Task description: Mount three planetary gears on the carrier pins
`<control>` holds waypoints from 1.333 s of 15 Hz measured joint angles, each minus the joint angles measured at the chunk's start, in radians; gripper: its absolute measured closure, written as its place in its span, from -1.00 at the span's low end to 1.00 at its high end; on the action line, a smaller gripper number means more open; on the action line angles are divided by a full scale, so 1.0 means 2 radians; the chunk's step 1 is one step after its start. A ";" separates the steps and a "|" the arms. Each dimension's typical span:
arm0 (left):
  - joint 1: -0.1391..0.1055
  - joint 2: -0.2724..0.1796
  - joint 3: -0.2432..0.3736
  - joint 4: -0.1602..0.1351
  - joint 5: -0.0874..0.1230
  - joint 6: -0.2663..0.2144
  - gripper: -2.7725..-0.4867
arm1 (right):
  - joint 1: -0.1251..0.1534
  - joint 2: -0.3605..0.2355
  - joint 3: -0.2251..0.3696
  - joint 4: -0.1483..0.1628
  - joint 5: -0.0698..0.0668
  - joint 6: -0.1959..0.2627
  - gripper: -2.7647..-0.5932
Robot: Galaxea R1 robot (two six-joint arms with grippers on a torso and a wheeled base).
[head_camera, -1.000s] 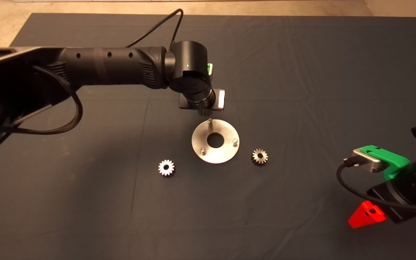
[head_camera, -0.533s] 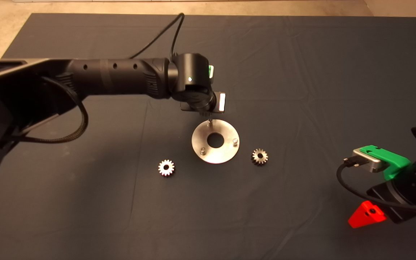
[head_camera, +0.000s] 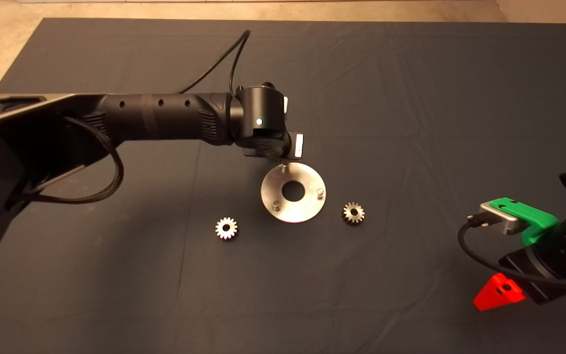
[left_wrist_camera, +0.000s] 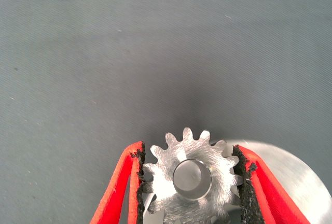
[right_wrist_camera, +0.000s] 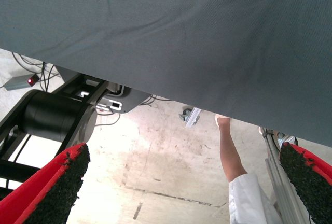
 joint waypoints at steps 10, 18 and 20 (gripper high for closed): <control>0.000 0.001 0.016 0.000 0.000 -0.011 0.66 | 0.000 0.000 0.000 0.000 0.000 0.000 -0.97; 0.000 0.001 0.011 0.012 0.000 -0.011 0.66 | 0.000 0.000 0.000 0.000 0.000 0.000 -0.97; 0.000 0.001 0.011 0.012 0.000 -0.011 0.66 | 0.000 0.000 0.000 0.000 0.000 0.000 -0.97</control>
